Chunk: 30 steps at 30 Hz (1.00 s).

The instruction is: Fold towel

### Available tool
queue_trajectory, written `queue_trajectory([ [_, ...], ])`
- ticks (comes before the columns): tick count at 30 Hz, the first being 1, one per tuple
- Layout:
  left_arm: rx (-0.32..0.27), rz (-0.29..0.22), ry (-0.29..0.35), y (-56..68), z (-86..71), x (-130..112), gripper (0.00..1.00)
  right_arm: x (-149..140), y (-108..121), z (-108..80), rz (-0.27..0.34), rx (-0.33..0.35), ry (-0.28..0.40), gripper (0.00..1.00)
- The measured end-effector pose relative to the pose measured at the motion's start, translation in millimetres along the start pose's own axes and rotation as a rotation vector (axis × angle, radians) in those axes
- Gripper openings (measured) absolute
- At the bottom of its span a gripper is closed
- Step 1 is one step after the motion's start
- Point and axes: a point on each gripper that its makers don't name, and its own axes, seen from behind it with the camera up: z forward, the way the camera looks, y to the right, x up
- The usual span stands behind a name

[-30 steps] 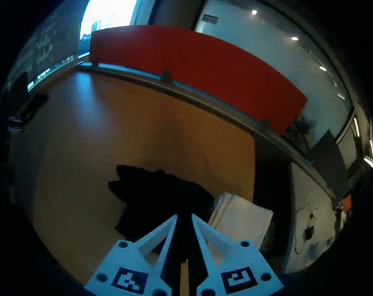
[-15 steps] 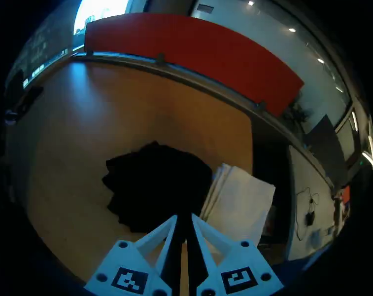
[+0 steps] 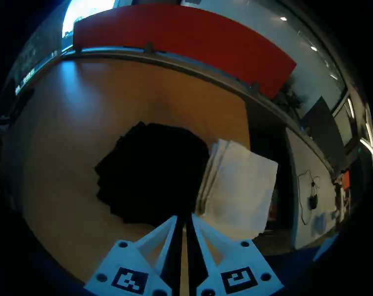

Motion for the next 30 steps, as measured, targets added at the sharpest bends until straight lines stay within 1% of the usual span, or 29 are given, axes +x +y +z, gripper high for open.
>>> queue_trajectory([
  [9,0.001,0.006,-0.003,1.3,0.5,1,0.79,-6,1,8.7,0.016,-0.021,-0.013,0.05],
  [17,0.002,0.006,-0.003,0.4,0.8,2,0.79,-10,6,9.9,0.023,-0.045,-0.015,0.06],
  [20,0.002,0.006,-0.002,-0.2,0.8,2,0.79,-13,9,9.4,0.026,-0.057,-0.019,0.11],
  [21,0.002,0.006,-0.002,-0.4,0.8,3,0.79,-14,11,9.1,0.027,-0.062,-0.022,0.14],
  [22,0.002,0.006,-0.002,-0.6,0.9,3,0.79,-16,13,8.4,0.027,-0.073,-0.024,0.26],
  [24,0.001,0.006,-0.001,-1.0,1.0,3,0.79,-19,18,7.1,0.028,-0.094,-0.029,0.52],
  [25,0.001,0.006,-0.001,-0.8,1.0,3,0.79,-20,19,6.5,0.029,-0.103,-0.031,0.62],
  [27,-0.001,0.007,0.0,-0.5,1.1,4,0.79,-24,23,5.1,0.032,-0.121,-0.036,0.79],
  [30,-0.003,0.007,0.001,0.4,1.4,4,0.79,-23,21,3.2,0.043,-0.116,-0.026,0.97],
])
